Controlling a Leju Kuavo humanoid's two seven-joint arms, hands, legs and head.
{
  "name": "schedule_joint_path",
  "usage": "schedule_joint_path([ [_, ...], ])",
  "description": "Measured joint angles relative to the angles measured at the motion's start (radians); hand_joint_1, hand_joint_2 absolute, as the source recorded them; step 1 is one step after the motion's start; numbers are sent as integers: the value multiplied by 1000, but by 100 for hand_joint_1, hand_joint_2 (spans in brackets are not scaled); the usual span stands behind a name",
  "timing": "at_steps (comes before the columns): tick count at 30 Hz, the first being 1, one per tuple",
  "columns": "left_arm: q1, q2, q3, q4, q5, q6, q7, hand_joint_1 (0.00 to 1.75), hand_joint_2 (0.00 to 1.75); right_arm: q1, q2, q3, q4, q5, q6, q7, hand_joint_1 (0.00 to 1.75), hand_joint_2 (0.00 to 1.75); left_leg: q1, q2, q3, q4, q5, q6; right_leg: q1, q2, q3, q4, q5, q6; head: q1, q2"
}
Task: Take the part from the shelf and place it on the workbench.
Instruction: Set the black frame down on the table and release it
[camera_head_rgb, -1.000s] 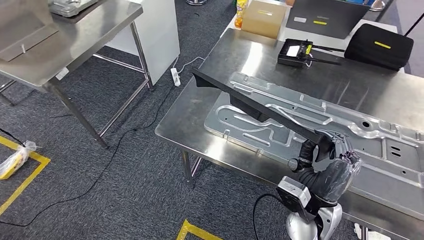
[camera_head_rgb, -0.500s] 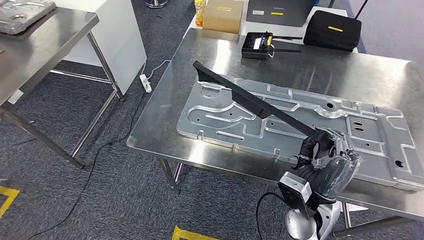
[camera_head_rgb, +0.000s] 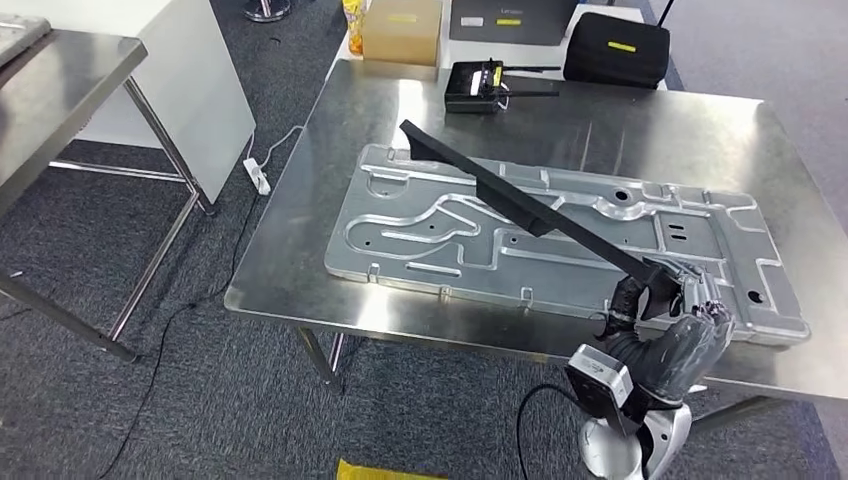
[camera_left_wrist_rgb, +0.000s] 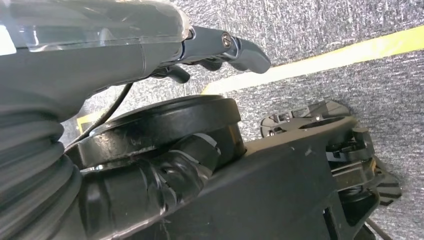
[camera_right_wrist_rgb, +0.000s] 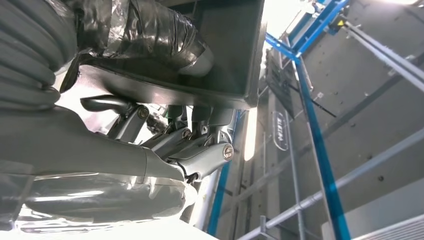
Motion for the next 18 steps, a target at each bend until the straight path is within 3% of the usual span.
schedule_joint_path([
  [3, -1, 0, 6, 0, 0, 0, 0, 0, 175, -1, 2, -6, -2, -7, 0, 0, 175, 175, -1, -7, -2, 19, -21, -15, -8, 3, 12, -17, 1, -17, -1, 0],
  [6, -5, 1, 13, 0, 0, 0, 0, 0, 175, -1, 3, -8, -4, -23, 0, 0, 175, 175, 0, -26, -78, 183, -102, -19, -8, 4, 19, -23, -1, -32, -3, 0],
  [7, -8, 1, 14, 0, 0, 0, -1, 0, 175, -1, 3, -8, -4, -27, 0, 0, 175, 175, 0, -28, -107, 240, -120, -21, -7, 6, 20, -21, -3, -35, -2, 0],
  [8, -11, 1, 14, 0, 0, 0, -1, 0, 175, -1, 3, -9, -4, -29, 0, 0, 175, 175, 0, -29, -124, 271, -121, -21, -6, 8, 20, -18, -5, -36, -2, 0],
  [9, -12, 1, 15, 0, 0, 0, -1, 0, 175, -1, 3, -9, -4, -31, 0, 0, 175, 175, 1, -29, -124, 263, -99, -22, -5, 13, 21, -14, -8, -36, -2, 0],
  [12, -7, 1, 15, 0, -2, 0, 1, 0, 175, -1, 4, -11, -4, -33, 0, 0, 175, 175, 2, -31, -63, 100, 4, -20, -4, 27, 19, 5, -20, -27, -2, 0],
  [14, -3, 1, 15, 0, -3, 0, 2, 0, 175, -2, 4, -12, -6, -34, 0, 0, 175, 175, 0, -35, -42, 40, 15, -12, -2, 32, 10, 16, -22, -16, -1, 0],
  [18, -3, -1, 16, 0, -3, 0, 2, 0, 175, -2, 3, -13, -10, -36, 0, 0, 175, 175, 2, -35, -39, 21, 20, 11, -3, 28, -2, 30, -29, 4, -1, 0],
])
